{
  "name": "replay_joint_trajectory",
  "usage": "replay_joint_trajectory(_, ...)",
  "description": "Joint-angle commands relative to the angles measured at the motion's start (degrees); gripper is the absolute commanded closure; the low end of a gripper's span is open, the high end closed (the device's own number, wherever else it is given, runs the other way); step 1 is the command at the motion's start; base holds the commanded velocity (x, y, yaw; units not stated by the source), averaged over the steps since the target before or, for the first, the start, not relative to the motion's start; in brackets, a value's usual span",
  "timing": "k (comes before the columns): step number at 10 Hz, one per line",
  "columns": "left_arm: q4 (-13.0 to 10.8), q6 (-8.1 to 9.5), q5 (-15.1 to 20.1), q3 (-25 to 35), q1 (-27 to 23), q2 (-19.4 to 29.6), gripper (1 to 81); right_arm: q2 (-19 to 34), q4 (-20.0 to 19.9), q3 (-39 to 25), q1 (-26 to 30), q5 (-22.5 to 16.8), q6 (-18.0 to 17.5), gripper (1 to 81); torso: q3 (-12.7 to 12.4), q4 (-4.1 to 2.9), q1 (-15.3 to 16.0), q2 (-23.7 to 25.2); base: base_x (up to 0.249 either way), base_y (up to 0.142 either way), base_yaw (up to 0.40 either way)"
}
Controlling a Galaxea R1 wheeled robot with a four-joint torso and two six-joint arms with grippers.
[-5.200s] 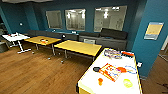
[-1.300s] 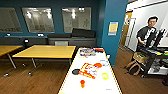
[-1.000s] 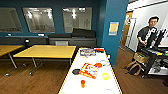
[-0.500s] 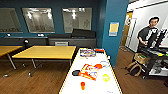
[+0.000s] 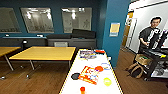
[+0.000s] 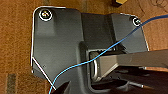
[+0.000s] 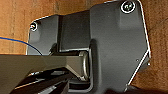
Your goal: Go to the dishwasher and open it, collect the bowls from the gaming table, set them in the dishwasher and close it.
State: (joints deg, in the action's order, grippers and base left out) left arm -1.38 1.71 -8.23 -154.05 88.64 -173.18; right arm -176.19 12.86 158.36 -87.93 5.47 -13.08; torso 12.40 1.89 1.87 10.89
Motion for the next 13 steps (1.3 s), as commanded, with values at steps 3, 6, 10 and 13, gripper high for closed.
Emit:
replay_joint_trajectory(3,0.06,-0.04,2.86,0.24,-2.02,-0.24,1.0,0.82,-0.38,-0.08,2.18,-2.75,-0.1,1.0,0.0,0.0,0.0,0.0,0.149,0.0,0.0)
replay_joint_trajectory(6,0.06,0.14,2.96,0.24,-1.93,-0.24,1.0,3.96,-0.56,-4.88,1.66,-1.87,-0.28,1.0,0.02,0.0,0.09,-0.04,0.075,0.0,0.0)
replay_joint_trajectory(10,-0.38,0.14,2.6,0.33,-2.02,-0.33,1.0,22.23,-1.34,-31.34,0.95,4.09,-1.33,1.0,0.02,0.0,0.02,-0.04,0.0,0.0,0.0)
replay_joint_trajectory(13,-0.47,0.14,2.52,0.42,-2.02,-0.33,1.0,36.03,-2.05,-41.99,1.04,7.61,-7.13,1.0,0.02,0.0,0.0,-0.04,0.0,0.0,0.0)
